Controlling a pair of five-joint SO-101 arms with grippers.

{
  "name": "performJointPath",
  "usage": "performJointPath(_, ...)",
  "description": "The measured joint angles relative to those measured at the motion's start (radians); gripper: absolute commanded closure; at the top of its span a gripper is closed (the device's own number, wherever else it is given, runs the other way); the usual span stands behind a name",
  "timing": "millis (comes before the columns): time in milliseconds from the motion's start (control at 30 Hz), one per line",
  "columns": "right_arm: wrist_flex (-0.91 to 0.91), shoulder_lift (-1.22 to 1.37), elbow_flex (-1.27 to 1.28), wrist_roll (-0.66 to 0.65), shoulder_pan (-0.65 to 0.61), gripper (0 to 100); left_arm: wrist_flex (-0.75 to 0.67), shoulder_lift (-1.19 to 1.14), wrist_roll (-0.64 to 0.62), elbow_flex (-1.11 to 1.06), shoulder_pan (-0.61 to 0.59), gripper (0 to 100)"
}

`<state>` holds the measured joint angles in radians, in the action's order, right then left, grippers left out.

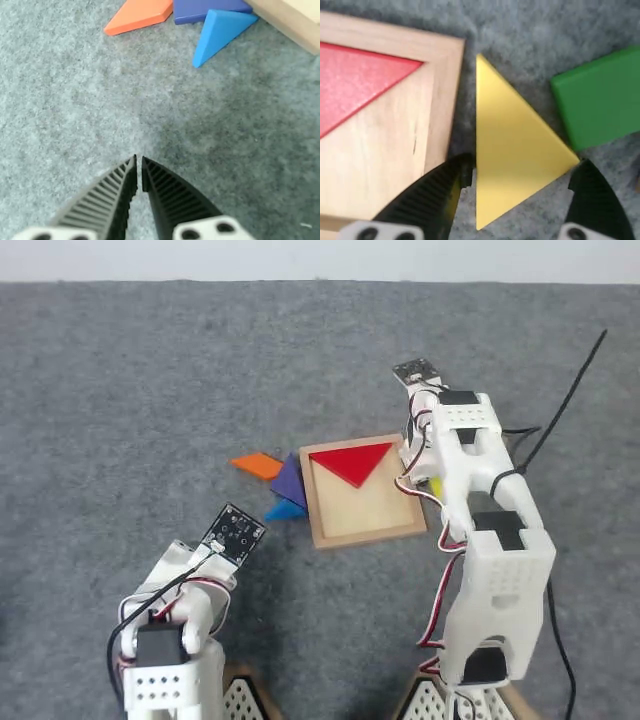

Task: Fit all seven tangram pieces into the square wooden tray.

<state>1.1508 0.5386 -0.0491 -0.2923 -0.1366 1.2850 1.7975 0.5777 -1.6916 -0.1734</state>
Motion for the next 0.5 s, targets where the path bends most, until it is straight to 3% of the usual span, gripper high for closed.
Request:
performJointPath(300,-0.012,0.0,0.0,0.0,0.0,68.8,0.0,0.0,0.0,0.0,0.0,99)
performJointPath(500,-0.034,0.029,-0.044,0.0,0.0,80.9,0.0,0.0,0.0,0.0,0.0,99)
